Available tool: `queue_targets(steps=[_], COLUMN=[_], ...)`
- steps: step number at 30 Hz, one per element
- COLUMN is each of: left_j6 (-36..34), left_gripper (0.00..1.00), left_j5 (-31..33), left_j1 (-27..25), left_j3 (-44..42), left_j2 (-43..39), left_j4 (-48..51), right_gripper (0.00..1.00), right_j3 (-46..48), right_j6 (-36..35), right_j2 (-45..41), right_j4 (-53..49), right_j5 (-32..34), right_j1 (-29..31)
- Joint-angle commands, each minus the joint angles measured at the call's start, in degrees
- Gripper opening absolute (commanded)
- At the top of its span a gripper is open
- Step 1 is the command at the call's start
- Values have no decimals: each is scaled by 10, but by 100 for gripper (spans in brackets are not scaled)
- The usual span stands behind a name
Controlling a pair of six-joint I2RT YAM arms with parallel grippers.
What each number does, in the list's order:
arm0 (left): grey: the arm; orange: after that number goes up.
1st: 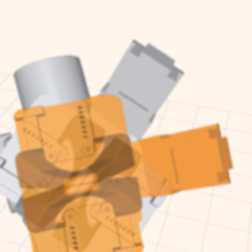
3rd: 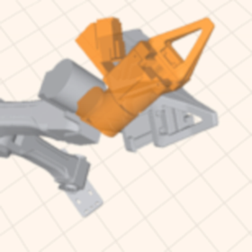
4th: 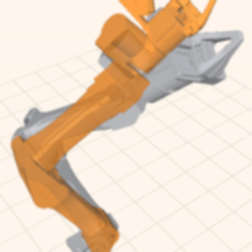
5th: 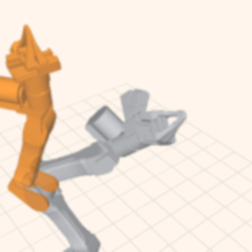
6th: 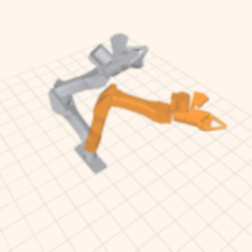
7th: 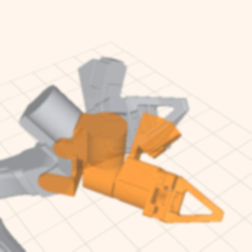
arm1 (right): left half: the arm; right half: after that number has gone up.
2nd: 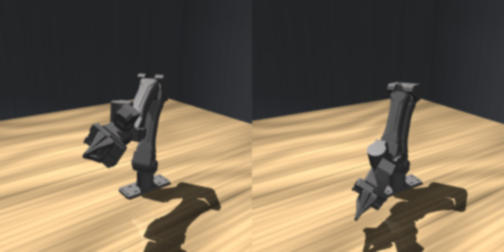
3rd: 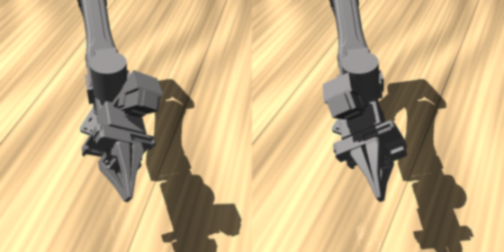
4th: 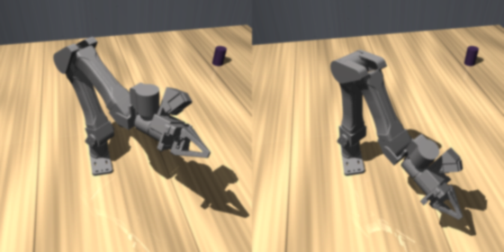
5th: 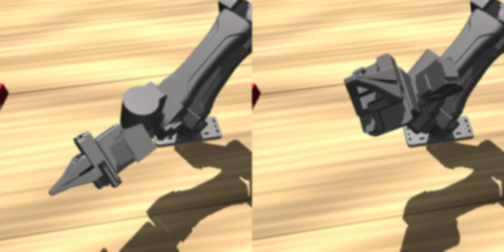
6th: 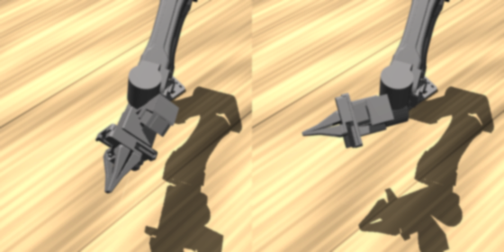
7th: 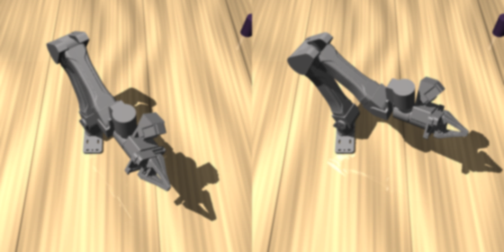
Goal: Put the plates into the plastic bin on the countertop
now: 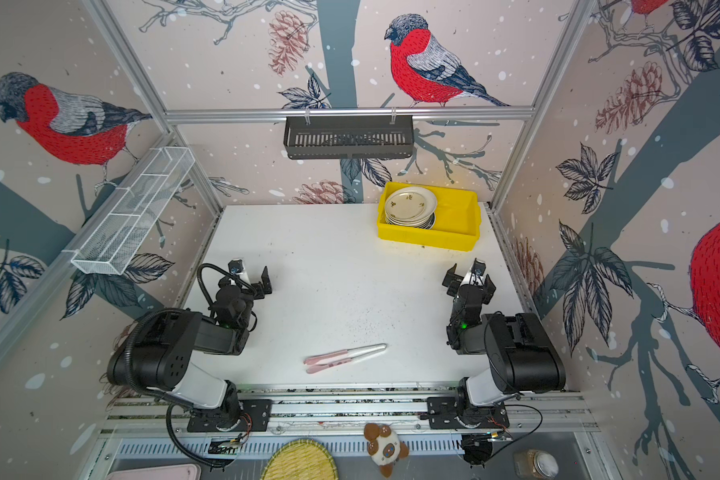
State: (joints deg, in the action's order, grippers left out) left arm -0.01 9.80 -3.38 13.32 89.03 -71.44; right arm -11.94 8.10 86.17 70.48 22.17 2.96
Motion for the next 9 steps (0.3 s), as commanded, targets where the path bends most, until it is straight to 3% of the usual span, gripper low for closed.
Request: queue_targets(steps=[1,9], left_j6=[-13,-13], left_gripper=[98,98], left_j5=[15,16], left_j1=[-5,-6], left_j3=[-3,-4], left_j2=[2,2], left_j4=[-41,-45], right_gripper=[100,100], right_j3=[-3,-2], right_j6=[-2,-3], right_j2=[-4,-4], right_j4=[2,4], right_j5=[1,2], right_j1=[1,2])
